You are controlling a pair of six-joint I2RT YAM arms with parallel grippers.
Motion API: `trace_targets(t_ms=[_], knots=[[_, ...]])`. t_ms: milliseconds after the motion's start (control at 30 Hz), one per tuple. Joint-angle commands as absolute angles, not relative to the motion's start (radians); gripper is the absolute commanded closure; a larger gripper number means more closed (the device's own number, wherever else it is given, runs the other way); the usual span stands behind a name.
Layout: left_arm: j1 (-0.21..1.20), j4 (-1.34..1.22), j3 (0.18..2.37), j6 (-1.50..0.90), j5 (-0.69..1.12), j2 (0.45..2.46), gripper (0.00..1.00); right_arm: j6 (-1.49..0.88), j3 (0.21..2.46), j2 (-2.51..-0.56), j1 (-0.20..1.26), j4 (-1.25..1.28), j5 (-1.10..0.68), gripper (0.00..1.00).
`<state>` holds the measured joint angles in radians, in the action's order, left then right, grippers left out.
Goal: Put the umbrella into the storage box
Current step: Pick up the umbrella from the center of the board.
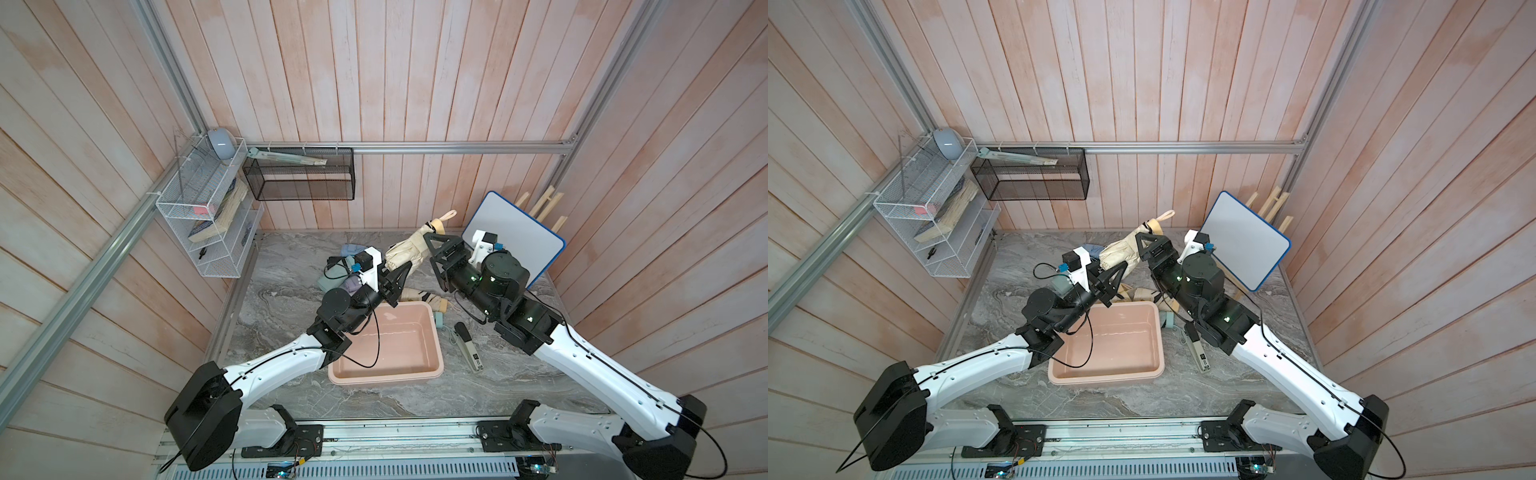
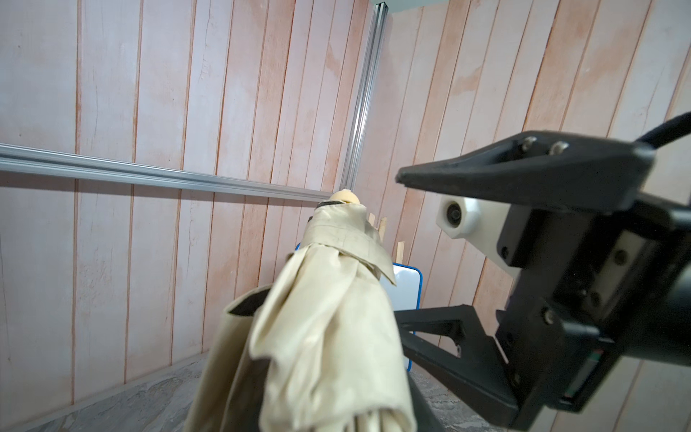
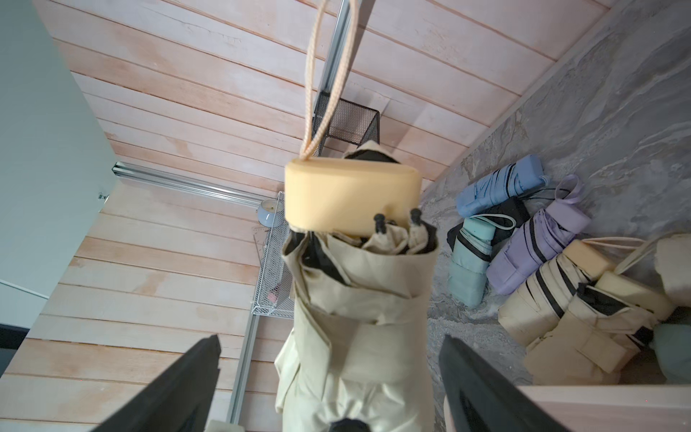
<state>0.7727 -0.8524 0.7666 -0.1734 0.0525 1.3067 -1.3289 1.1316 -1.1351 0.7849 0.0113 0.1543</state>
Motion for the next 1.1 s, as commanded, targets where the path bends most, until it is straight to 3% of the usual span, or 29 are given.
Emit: trace_targets(t_ms=[0, 233, 467, 733, 767, 833, 900, 1000, 1067], knots=[[0.778, -0.925, 0.769, -0.084, 0.083, 1.261, 1.0, -1.365, 1.141, -1.167, 0.776, 0.067, 0.106, 0.03], [0.788, -0.877, 0.767, 0.005, 0.088, 1.233, 1.0, -1.385, 1.17, -1.218, 0.776, 0.071, 0.082, 0.15], [0.798, -0.8, 0.774, 0.089, 0.091, 1.21, 1.0, -1.385, 1.198, -1.243, 0.776, 0.07, 0.068, 0.2], [0.804, -0.764, 0.766, 0.147, 0.047, 1.178, 0.99, -1.394, 1.204, -1.255, 0.778, 0.067, 0.051, 0.44], [0.804, -0.76, 0.762, 0.149, 0.043, 1.172, 0.9, -1.394, 1.206, -1.255, 0.777, 0.064, 0.05, 0.47], [0.804, -0.755, 0.75, 0.149, 0.043, 1.147, 0.52, -1.394, 1.205, -1.254, 0.778, 0.049, 0.049, 0.51], [0.804, -0.753, 0.729, 0.139, 0.043, 1.111, 0.24, -1.394, 1.209, -1.252, 0.778, 0.023, 0.05, 0.53], [0.804, -0.724, 0.691, 0.11, 0.045, 1.024, 0.04, -1.377, 1.216, -1.25, 0.779, -0.04, 0.049, 0.58], [0.804, -0.662, 0.672, 0.077, 0.045, 0.951, 0.0, -1.352, 1.237, -1.253, 0.783, -0.119, 0.054, 0.61]])
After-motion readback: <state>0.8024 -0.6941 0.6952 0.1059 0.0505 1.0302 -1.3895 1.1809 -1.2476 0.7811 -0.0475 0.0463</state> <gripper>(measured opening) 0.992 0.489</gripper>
